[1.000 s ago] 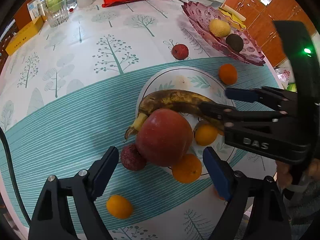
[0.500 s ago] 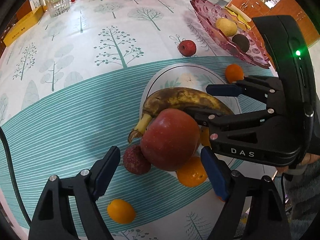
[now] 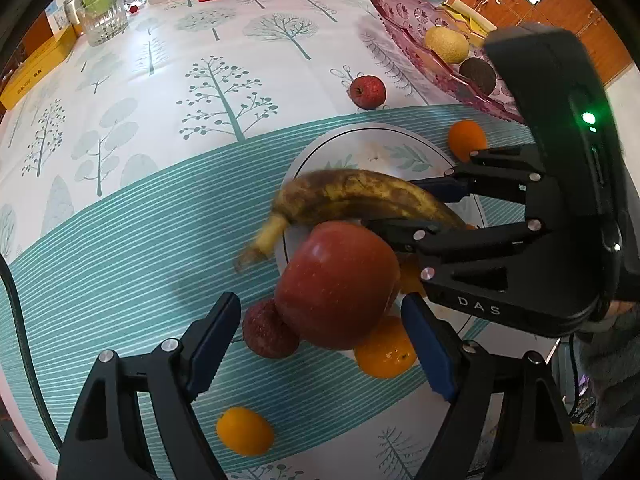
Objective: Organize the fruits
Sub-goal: 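Grasp the brown-spotted banana with the right tool while the left tool approaches the red apple, then grasp the red apple with the left tool while the right tool lifts the banana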
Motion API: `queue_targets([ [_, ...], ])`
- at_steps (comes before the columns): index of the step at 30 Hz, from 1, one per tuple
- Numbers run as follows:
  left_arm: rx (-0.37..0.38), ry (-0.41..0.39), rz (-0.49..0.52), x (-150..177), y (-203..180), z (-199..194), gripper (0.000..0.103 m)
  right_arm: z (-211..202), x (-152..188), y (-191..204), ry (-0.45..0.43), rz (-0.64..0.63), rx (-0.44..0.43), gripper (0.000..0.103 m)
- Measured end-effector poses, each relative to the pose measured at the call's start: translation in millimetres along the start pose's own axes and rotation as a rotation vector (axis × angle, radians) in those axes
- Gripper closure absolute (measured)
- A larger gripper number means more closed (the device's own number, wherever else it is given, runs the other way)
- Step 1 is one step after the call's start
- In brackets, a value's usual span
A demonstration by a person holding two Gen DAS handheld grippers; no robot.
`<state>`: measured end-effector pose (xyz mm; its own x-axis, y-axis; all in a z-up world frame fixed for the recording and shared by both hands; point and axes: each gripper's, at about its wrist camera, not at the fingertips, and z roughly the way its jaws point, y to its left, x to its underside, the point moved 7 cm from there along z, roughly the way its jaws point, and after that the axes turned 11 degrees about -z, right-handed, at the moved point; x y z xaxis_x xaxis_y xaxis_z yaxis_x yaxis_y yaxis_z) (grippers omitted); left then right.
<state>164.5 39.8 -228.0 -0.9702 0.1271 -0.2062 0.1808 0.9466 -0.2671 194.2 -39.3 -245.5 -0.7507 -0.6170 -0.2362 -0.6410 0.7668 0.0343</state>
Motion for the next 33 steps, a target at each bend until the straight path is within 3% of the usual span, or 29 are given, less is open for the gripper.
queue_targets([
  [7, 0.001, -0.005, 0.044, -6, -9, 2, 0.022, -24, 13, -27, -0.08, 0.178, 0.078, 0.07],
  [9, -0.003, -0.001, 0.052, -8, -12, 7, 0.023, -31, 18, -31, -0.098, 0.206, 0.091, 0.07],
  [11, -0.005, 0.012, 0.058, -9, -14, 13, 0.034, -37, 21, -33, -0.116, 0.235, 0.089, 0.07],
  [18, -0.004, 0.012, 0.099, -10, -19, 22, 0.036, -58, 30, -33, -0.174, 0.301, 0.107, 0.07],
  [22, -0.048, 0.035, 0.147, -4, -23, 35, 0.036, -68, 37, -31, -0.211, 0.332, 0.102, 0.07],
  [33, -0.098, -0.038, 0.132, -3, -39, 17, 0.038, -105, 64, -41, -0.305, 0.423, 0.135, 0.07],
])
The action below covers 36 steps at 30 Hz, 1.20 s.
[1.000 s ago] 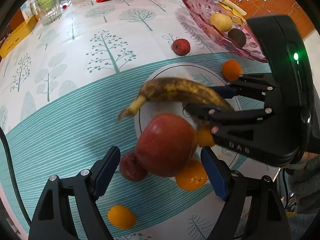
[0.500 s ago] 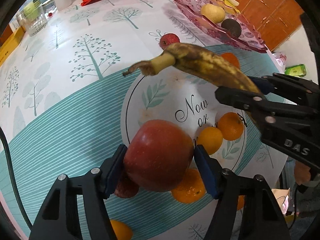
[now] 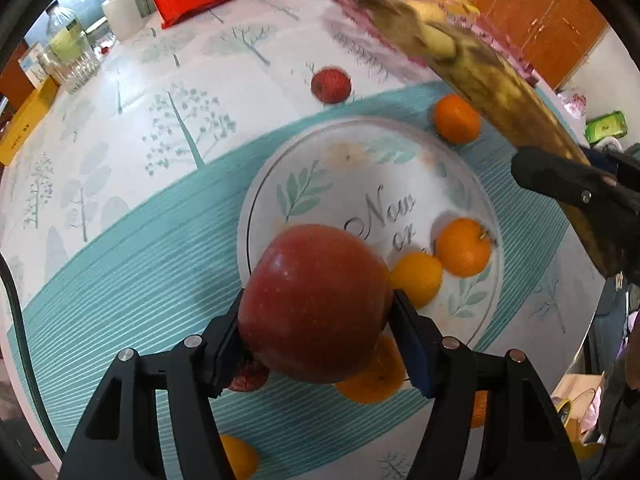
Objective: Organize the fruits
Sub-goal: 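Carry the apple and banana in both tools over the pink bowl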
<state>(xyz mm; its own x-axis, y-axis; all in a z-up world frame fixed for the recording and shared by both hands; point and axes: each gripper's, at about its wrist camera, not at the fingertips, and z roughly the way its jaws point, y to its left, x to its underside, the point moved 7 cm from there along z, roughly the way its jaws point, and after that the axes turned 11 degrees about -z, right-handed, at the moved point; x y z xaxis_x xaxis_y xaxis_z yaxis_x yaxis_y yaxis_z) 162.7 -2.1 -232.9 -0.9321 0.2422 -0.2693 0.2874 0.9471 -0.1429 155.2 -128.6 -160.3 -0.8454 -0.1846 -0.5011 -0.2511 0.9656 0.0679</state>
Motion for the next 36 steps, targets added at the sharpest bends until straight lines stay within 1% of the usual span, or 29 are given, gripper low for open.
queue_targets([
  [6, 0.013, -0.095, -0.003, -21, -23, -43, 0.038, -30, -3, -21, -0.057, 0.043, 0.028, 0.07],
  [9, 0.029, -0.153, -0.007, -40, -38, -68, 0.038, -46, -9, -36, -0.093, 0.057, 0.043, 0.07],
  [14, 0.043, -0.256, -0.012, -87, -73, -109, 0.038, -74, -27, -72, -0.16, 0.093, 0.09, 0.07],
  [17, 0.049, -0.301, -0.017, -113, -91, -124, 0.038, -83, -39, -96, -0.184, 0.12, 0.126, 0.07],
  [20, 0.039, -0.342, -0.023, -140, -111, -135, 0.038, -90, -52, -124, -0.203, 0.161, 0.181, 0.07],
  [25, 0.001, -0.361, -0.034, -174, -135, -128, 0.037, -84, -69, -169, -0.207, 0.231, 0.236, 0.069],
  [30, -0.057, -0.367, -0.03, -199, -154, -100, 0.037, -64, -72, -202, -0.177, 0.276, 0.253, 0.069],
  [34, -0.085, -0.327, -0.048, -213, -164, -67, 0.037, -43, -67, -217, -0.14, 0.298, 0.251, 0.069],
  [36, -0.095, -0.309, -0.05, -214, -167, -55, 0.037, -32, -63, -222, -0.122, 0.308, 0.246, 0.069],
])
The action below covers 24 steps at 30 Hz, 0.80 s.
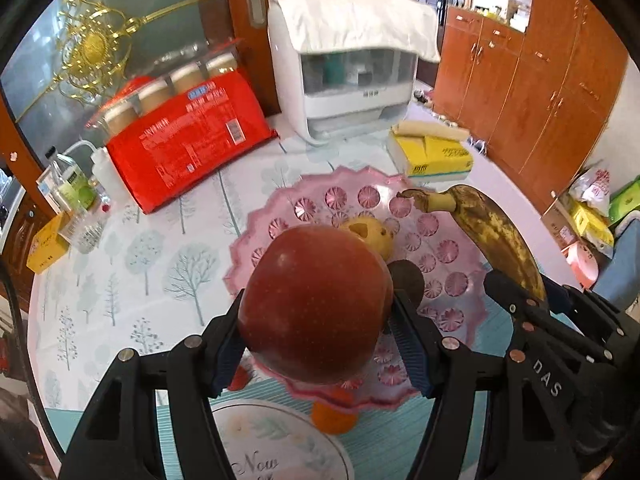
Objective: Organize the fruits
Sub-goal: 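Carry the apple and banana in both tools over the pink bowl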
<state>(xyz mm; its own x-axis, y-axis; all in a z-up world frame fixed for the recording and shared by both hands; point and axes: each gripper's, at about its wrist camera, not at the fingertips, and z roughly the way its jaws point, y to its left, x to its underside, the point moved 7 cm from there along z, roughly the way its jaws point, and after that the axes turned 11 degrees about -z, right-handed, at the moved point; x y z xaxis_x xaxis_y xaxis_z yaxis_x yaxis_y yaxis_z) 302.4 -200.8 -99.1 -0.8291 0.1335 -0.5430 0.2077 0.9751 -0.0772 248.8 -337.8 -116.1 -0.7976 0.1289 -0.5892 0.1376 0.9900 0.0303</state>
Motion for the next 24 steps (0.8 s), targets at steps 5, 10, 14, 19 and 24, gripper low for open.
queue_targets([
  [5, -0.031, 0.048, 0.001, 4, -7, 36, 0.037, 28, 8, -10, 0.052, 0.023, -0.002, 0.069],
  [10, -0.054, 0.089, -0.004, 10, -6, 60, 0.037, 49, 14, -14, 0.095, 0.03, -0.003, 0.069],
  [14, -0.062, 0.115, -0.002, 13, -6, 75, 0.037, 60, 16, -14, 0.112, 0.018, 0.0, 0.069],
  [19, -0.071, 0.135, 0.003, 16, -8, 88, 0.037, 68, 12, -8, 0.104, -0.022, 0.026, 0.069],
  [24, -0.089, 0.13, 0.013, 15, -5, 93, 0.037, 80, 14, 0, 0.141, -0.048, 0.031, 0.069],
])
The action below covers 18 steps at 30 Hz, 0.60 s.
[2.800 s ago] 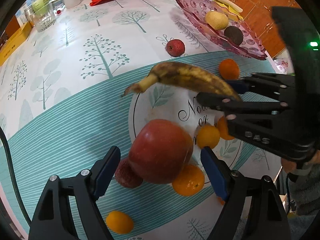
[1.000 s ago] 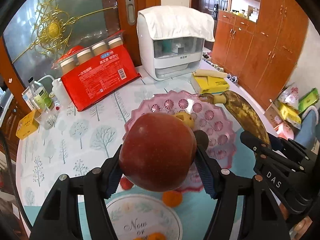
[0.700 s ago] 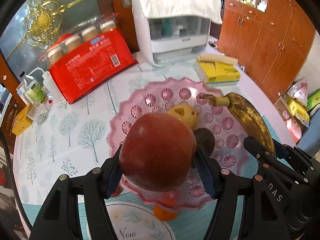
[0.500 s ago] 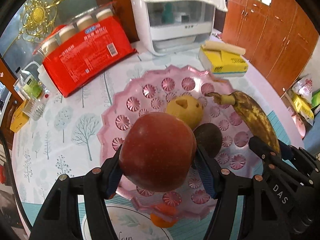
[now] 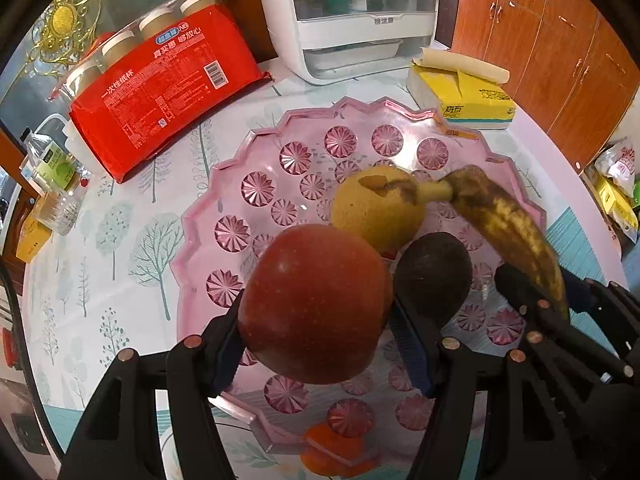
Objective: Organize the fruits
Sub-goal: 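Carry the apple and banana in both tools over the pink bowl, then open both tools to release the apple and banana into the bowl, then withdraw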
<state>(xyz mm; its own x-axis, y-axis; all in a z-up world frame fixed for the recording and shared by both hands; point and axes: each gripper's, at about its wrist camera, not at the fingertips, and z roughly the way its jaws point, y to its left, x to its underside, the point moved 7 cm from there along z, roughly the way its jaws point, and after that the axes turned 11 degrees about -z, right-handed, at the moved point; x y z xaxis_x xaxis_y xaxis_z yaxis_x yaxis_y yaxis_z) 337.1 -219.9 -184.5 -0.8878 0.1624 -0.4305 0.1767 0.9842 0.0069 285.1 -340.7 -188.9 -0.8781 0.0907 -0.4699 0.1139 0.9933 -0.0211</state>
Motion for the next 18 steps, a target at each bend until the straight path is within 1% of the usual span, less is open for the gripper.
queue_targets([
  [4, -0.023, 0.012, 0.004, 0, 7, 5, 0.037, 5, 4, 11, 0.013, -0.045, 0.015, 0.068],
  [6, -0.024, 0.03, 0.001, 1, 10, 8, 0.037, 3, 3, 14, -0.001, -0.063, 0.036, 0.066],
  [8, -0.024, 0.058, -0.013, 4, 15, 12, 0.037, -1, 2, 15, -0.022, -0.072, 0.049, 0.062],
  [10, -0.02, 0.081, -0.026, 8, 18, 15, 0.036, -7, 0, 16, -0.042, -0.081, 0.052, 0.054],
  [12, -0.019, 0.086, -0.033, 10, 21, 16, 0.035, -12, 0, 16, -0.054, -0.082, 0.048, 0.049],
  [13, -0.022, 0.07, -0.031, 9, 22, 13, 0.033, -14, 0, 16, -0.058, -0.081, 0.049, 0.046],
  [14, -0.027, 0.049, -0.024, 7, 23, 9, 0.027, -16, 0, 16, -0.061, -0.079, 0.051, 0.046],
  [15, -0.036, 0.039, -0.021, 6, 24, 7, 0.024, -18, 0, 14, -0.067, -0.073, 0.06, 0.044],
  [17, -0.057, 0.003, -0.022, 1, 28, 0, 0.014, -23, 1, 12, -0.073, -0.063, 0.052, 0.044],
  [18, -0.061, -0.008, -0.023, 0, 29, -3, 0.013, -24, 1, 12, -0.071, -0.057, 0.045, 0.044],
])
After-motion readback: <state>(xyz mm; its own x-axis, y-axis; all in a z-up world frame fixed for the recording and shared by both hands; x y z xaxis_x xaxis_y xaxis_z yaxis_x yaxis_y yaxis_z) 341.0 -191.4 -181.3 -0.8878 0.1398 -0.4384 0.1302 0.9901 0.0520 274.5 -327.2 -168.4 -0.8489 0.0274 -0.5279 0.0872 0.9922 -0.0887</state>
